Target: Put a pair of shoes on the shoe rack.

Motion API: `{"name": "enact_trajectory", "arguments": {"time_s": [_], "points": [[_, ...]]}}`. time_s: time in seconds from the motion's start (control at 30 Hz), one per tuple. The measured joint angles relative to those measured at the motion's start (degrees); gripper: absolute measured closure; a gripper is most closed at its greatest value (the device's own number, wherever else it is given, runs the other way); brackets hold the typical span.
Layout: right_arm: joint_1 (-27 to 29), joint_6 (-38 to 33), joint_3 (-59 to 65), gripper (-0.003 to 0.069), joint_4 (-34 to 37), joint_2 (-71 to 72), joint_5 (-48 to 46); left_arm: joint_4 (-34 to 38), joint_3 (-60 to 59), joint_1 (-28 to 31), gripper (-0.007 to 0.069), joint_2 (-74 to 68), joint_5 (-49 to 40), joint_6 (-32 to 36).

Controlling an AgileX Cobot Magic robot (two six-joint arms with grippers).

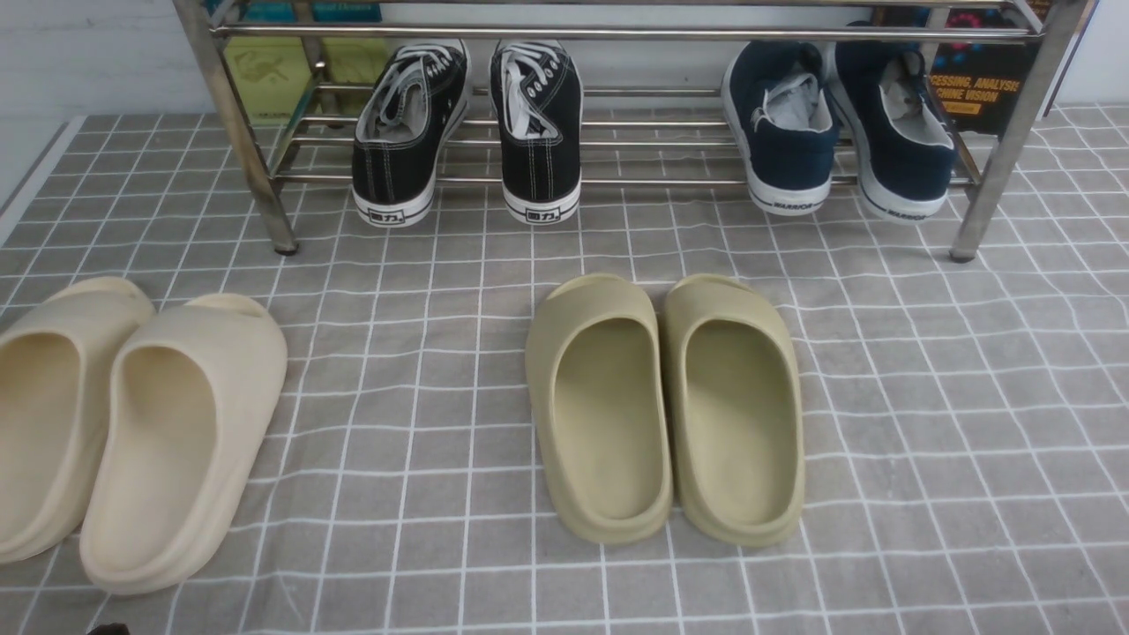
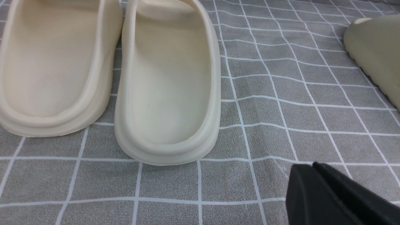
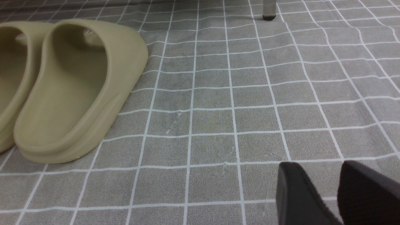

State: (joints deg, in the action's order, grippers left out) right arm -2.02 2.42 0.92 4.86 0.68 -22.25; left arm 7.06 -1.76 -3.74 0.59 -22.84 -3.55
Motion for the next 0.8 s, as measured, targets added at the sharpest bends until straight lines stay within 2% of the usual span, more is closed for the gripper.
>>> {"name": "enact_trajectory", "arguments": {"time_s": [0.8], "points": [[0.0, 0.0, 0.0, 0.0419, 0.0, 0.0, 0.0, 0.0, 0.0, 0.0, 0.0578, 0.0, 0.0, 0.0]]}}
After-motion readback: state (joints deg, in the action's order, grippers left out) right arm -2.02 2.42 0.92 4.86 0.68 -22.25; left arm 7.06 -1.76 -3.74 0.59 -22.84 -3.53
